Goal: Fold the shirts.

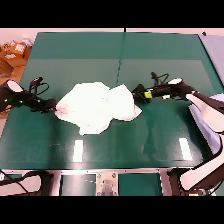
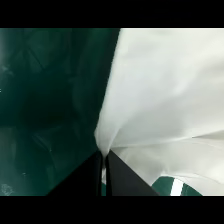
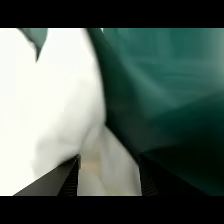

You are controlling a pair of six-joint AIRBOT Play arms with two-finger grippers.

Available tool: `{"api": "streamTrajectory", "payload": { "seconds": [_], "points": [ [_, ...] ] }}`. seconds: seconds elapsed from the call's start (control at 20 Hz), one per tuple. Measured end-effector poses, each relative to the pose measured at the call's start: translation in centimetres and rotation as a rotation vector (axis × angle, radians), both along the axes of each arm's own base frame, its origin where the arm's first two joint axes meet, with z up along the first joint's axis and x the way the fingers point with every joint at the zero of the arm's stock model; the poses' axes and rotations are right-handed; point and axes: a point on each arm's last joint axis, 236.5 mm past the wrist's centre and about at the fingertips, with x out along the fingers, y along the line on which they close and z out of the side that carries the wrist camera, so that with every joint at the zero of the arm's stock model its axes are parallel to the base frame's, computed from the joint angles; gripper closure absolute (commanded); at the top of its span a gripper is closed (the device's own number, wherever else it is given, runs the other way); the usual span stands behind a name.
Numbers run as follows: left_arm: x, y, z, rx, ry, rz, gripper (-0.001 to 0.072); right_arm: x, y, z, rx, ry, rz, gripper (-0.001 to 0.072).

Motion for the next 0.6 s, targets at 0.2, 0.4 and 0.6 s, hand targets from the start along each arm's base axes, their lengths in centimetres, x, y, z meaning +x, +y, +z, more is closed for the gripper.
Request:
{"api": "streamTrajectory", "payload": {
  "seconds": [0.2, 0.4, 0.6],
  "points": [
    [0.0, 0.2, 0.0, 0.007, -0.006, -0.016, 0.0683, 1.1, 5.1, 0.6, 0.036, -0.051, 0.076, 0.0698],
    [1.5, 0.8, 1.9, 0.03, -0.058, -0.044, 0.0684, 3.6, 6.9, 4.5, 0.072, -0.156, 0.097, 0.07],
    [6.1, 2.0, 10.9, 0.099, -0.282, -0.053, 0.0684, 6.8, 4.1, 13.1, 0.076, -0.347, 0.061, 0.0699]
  ]
}}
